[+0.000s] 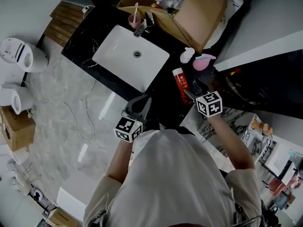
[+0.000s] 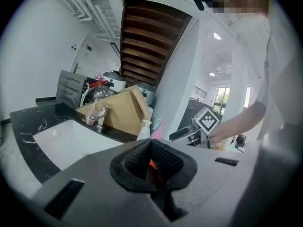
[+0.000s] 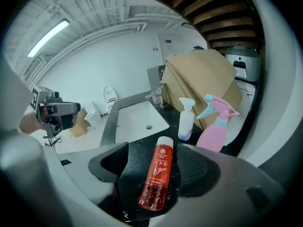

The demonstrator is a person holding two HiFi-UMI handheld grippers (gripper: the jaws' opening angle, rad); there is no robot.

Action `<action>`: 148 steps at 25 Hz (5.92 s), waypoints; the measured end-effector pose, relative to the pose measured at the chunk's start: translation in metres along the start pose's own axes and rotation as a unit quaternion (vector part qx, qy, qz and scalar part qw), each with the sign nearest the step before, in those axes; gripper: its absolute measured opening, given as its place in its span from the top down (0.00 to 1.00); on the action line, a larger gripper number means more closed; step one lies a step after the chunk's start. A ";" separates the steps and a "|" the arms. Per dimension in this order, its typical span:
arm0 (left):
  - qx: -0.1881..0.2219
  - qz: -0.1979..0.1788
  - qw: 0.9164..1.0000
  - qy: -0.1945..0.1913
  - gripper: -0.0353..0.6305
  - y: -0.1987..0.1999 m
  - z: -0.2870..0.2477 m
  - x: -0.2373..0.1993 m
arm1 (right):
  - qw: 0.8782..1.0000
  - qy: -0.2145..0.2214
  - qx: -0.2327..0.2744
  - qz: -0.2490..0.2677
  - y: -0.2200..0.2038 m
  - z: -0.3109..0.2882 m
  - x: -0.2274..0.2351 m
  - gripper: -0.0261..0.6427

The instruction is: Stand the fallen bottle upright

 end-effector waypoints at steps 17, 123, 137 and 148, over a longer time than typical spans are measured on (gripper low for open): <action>-0.040 0.020 0.999 -0.017 0.94 -0.024 -0.014 -0.029 | 0.990 -0.027 -0.137 -0.036 -0.063 -0.101 0.026 0.50; -0.036 -0.004 0.999 0.003 0.94 -0.004 0.022 -0.043 | 0.989 -0.028 0.130 0.062 0.026 -0.124 -0.006 0.50; -0.028 -0.003 1.000 -0.002 0.94 -0.005 0.024 -0.038 | 0.990 -0.038 0.112 0.072 0.018 -0.116 -0.012 0.50; -0.022 -0.003 0.999 -0.022 0.94 -0.007 0.035 -0.035 | 0.991 -0.039 0.109 0.069 0.024 -0.086 -0.023 0.47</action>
Point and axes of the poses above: the fingertips, and each gripper's own axes: z backward along the fingers, x to its right, y out of its top, the point moved 8 cm from there along z, backward along the fingers, and after that the axes turned 15 degrees about x, right-handed, at the moved point
